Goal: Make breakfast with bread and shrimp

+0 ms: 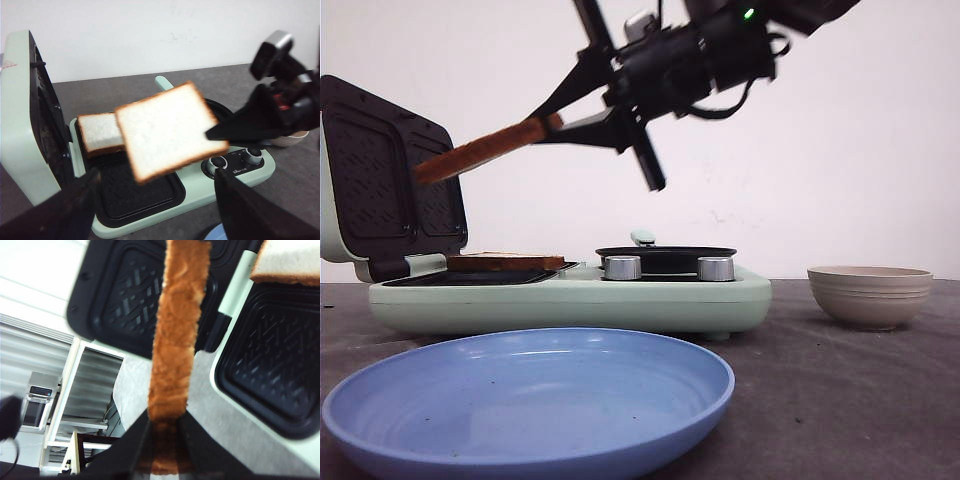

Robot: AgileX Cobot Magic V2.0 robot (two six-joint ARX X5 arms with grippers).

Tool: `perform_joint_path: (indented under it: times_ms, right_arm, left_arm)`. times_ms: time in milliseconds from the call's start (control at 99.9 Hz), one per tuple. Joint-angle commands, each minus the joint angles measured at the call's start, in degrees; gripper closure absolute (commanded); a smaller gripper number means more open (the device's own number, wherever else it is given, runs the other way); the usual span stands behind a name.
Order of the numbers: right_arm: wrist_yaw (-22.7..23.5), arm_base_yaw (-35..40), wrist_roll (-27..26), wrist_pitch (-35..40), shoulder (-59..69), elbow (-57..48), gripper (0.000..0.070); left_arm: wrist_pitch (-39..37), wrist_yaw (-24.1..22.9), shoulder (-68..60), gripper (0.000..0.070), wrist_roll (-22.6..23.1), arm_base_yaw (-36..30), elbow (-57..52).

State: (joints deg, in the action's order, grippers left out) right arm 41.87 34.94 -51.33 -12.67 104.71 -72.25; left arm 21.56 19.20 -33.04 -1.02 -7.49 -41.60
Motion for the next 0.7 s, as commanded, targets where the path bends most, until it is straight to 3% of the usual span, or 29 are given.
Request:
perform_joint_path:
  times_ms: [0,390,690]
  right_arm:
    - [0.5,0.6,-1.0,-0.5,3.1,-3.1,0.0696]
    - [0.0,2.0,-2.3,-0.2,10.4,-7.1,0.0696]
    - [-6.9,3.6,-2.1,1.7,11.2,-7.1,0.0696]
  left_arm:
    - [-0.6,-0.3,-0.2,0.0307,-0.1,0.0,-0.4]
    - [-0.6,-0.3,-0.2,0.0307,-0.1,0.0,-0.4]
    - [-0.5,-0.3,-0.2,0.0307,-0.1,0.0,-0.4]
